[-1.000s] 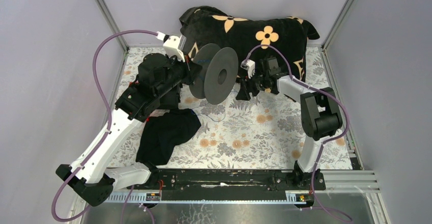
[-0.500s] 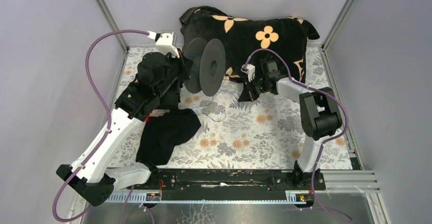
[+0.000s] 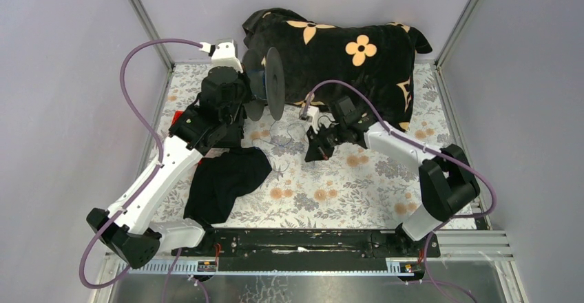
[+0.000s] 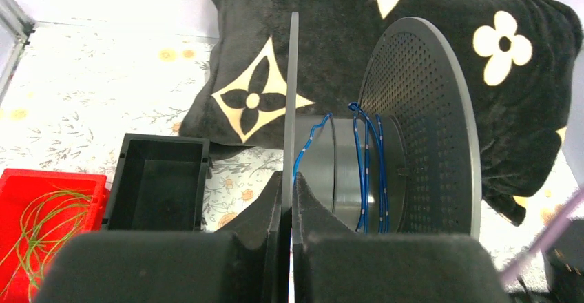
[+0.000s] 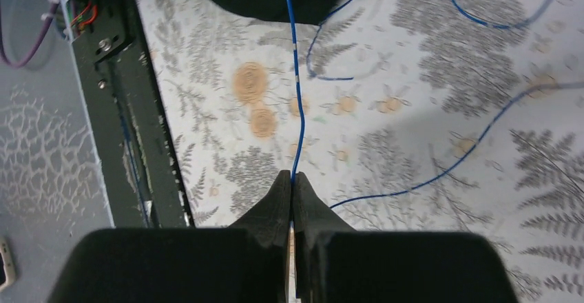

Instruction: Wrap the cables

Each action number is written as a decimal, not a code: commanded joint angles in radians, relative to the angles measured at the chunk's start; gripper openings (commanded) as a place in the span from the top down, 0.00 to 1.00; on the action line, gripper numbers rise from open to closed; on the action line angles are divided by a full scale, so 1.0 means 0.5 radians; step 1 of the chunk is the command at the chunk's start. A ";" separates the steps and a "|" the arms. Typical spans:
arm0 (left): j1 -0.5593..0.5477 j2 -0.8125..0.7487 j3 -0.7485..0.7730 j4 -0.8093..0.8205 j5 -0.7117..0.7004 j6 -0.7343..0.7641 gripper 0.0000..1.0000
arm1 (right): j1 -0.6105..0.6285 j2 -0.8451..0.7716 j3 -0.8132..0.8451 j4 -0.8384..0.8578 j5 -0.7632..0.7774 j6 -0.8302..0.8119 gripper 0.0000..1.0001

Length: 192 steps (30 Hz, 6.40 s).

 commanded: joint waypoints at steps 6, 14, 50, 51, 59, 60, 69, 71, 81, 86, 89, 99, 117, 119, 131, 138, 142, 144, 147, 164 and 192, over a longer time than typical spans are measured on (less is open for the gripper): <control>0.013 0.006 0.027 0.291 -0.196 -0.050 1.00 | 0.294 -0.242 0.156 -0.386 -0.002 -0.297 1.00; 0.012 0.028 -0.046 0.368 -0.284 0.021 1.00 | 0.360 -0.386 0.436 -0.743 -0.056 -0.472 1.00; -0.175 -0.086 -0.471 0.535 0.213 0.647 1.00 | 0.352 -0.573 1.353 -0.661 1.418 -0.314 1.00; -0.179 -0.090 -0.478 0.527 0.235 0.657 1.00 | 0.351 -0.566 1.370 -0.654 1.450 -0.325 1.00; -0.257 -0.117 -0.505 0.416 0.450 0.777 1.00 | 0.328 -0.479 1.470 -0.600 1.581 -0.380 1.00; -0.265 -0.122 -0.508 0.406 0.474 0.787 1.00 | 0.329 -0.471 1.473 -0.593 1.588 -0.383 1.00; -0.279 -0.238 -0.555 0.360 0.702 0.775 1.00 | 0.256 -0.404 1.484 -0.553 1.651 -0.381 1.00; -0.279 -0.267 -0.563 0.350 0.754 0.768 1.00 | 0.211 -0.389 1.483 -0.550 1.629 -0.368 1.00; -0.276 -0.335 -0.526 0.286 0.909 0.739 1.00 | -0.042 -0.301 1.405 -0.541 1.403 -0.284 1.00; -0.242 -0.354 -0.476 0.257 0.997 0.669 1.00 | -0.136 -0.254 1.333 -0.539 1.282 -0.238 1.00; -0.210 -0.357 -0.420 0.231 1.030 0.620 1.00 | -0.211 -0.215 1.288 -0.543 1.143 -0.187 1.00; -0.164 -0.303 -0.277 0.216 0.917 0.494 1.00 | -0.328 -0.103 1.013 -0.510 0.735 -0.043 0.98; -0.053 -0.202 -0.047 0.157 0.769 0.056 1.00 | -0.363 -0.258 0.470 -0.121 0.231 0.126 0.84; -0.034 -0.200 -0.030 0.144 0.764 0.021 1.00 | -0.364 -0.283 0.429 -0.097 0.123 0.114 0.81; -0.005 -0.171 0.069 0.106 0.740 -0.032 1.00 | -0.373 -0.335 0.301 -0.053 -0.082 0.054 0.51; 0.078 -0.232 -0.023 0.152 0.877 -0.126 1.00 | -0.458 -0.379 0.216 0.080 0.016 0.174 0.27; 0.106 -0.245 -0.018 0.149 0.896 -0.144 1.00 | -0.511 -0.385 0.168 0.136 -0.006 0.241 0.21; 0.116 -0.250 -0.009 0.147 0.905 -0.154 1.00 | -0.524 -0.391 0.124 0.178 -0.017 0.263 0.19; 0.131 -0.248 0.003 0.145 0.920 -0.172 1.00 | -0.526 -0.388 0.029 0.272 -0.072 0.292 0.19; 0.185 -0.235 0.001 0.155 0.997 -0.220 1.00 | -0.525 -0.015 -0.180 0.713 -0.328 0.074 0.19; 0.225 -0.139 0.048 0.132 0.717 -0.271 1.00 | -0.481 0.119 -0.069 0.289 -0.372 -0.270 0.92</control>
